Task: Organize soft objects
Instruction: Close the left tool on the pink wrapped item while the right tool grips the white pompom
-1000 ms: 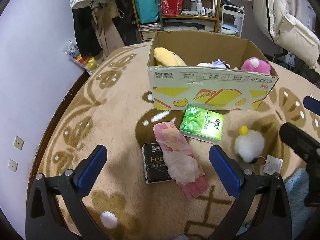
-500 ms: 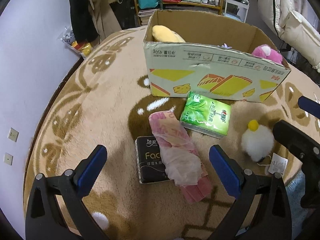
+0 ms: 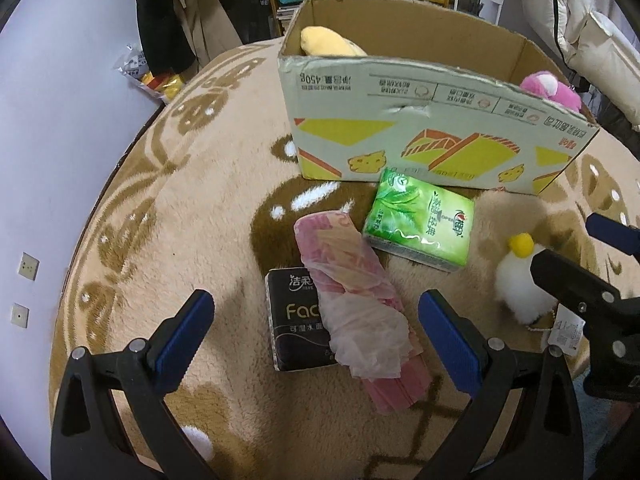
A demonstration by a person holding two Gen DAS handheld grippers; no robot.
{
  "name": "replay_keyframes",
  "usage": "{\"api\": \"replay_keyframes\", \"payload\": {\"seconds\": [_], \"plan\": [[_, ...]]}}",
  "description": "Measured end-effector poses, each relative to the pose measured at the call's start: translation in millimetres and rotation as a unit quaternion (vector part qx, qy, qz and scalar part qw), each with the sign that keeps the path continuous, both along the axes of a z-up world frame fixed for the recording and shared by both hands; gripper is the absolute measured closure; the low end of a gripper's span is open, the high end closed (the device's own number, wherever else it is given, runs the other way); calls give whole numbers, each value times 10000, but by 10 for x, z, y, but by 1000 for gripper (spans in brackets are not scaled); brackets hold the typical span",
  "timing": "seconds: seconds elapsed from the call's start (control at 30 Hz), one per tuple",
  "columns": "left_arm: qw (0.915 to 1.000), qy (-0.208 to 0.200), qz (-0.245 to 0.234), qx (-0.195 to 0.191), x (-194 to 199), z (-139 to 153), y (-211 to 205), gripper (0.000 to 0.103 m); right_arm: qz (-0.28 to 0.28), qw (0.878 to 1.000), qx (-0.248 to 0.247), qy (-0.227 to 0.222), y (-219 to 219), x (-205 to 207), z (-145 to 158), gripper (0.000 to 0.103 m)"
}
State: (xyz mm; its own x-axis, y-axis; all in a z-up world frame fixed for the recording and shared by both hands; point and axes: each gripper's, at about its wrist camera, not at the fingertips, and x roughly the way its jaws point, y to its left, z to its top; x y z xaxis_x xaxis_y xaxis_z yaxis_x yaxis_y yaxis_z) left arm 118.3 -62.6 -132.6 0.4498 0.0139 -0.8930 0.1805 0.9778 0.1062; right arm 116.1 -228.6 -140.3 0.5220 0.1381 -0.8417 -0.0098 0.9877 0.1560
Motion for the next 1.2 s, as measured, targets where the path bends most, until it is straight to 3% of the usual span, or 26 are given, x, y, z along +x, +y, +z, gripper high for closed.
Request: {"api": "replay_keyframes", "payload": {"seconds": [0.53,0.7,0.83,1.0,1.03,1.07,1.2], "plan": [[9991,289,-95,311,106,-202,-112,2,85,9987,164,476,-38,119,-285,0],[9977,402,-187,518,128,-300,-174,3,12,9978,367,547,-104,112,-322,0],[9966,414,-250,661,105,-330,-214,9,1,9945,852,601,-156,108,-340,0],[9961,454,-337,674,67,-334,-266,21,173,9952,647,717,-50,122,-385,44],[9960,442,-346,699,65,-333,-273,23,199,9948,609,794,-33,128,-415,59],[9959,423,-358,717,58,-328,-278,26,238,9944,542,878,-10,138,-449,64],[9959,373,-280,772,49,-309,-252,40,288,9950,428,855,48,153,-471,66]]}}
